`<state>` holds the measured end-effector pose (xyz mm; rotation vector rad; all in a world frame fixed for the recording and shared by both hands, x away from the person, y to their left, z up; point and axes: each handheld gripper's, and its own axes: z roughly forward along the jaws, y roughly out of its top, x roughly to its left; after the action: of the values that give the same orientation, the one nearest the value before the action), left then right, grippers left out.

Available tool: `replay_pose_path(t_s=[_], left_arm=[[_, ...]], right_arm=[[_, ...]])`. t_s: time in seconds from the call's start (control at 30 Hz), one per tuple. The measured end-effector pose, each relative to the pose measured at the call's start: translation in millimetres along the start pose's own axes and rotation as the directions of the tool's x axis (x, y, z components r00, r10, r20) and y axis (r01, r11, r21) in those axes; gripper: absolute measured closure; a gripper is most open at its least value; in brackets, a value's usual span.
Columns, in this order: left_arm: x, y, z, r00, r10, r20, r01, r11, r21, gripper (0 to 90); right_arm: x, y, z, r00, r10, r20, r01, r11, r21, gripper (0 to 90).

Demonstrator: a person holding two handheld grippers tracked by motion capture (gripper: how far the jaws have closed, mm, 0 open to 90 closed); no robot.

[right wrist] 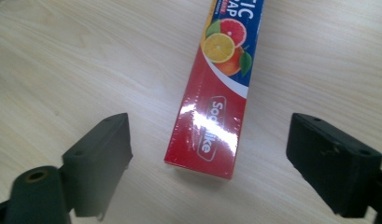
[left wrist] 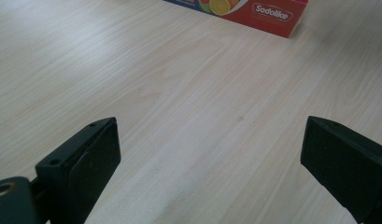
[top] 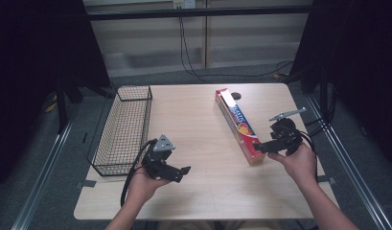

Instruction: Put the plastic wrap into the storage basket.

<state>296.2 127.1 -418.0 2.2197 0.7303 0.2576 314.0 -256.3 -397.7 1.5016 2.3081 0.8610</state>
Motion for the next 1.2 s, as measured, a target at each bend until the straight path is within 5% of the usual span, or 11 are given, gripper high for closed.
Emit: replay_pose_path(t_s=[0.47,0.77,1.2], left_arm=[[-0.8,2.5,4.4,0.9998,0.020,0.002,-0.020,0.9998,0.006,4.8],[-2.0,0.7,4.2,0.9998,0.010,0.019,-0.010,0.9999,0.005,6.3],[-1.7,-0.6,2.1,0.9993,-0.002,0.038,0.002,1.0000,0.009,4.6]], right_arm=[[-14.7,10.2,21.4,0.9960,0.085,0.029,-0.086,0.995,0.050,9.1],[-7.4,26.1,34.2,0.9936,0.107,0.036,-0.110,0.991,0.081,6.4],[-3.3,47.5,60.5,0.9859,0.131,0.104,-0.146,0.978,0.152,4.7]])
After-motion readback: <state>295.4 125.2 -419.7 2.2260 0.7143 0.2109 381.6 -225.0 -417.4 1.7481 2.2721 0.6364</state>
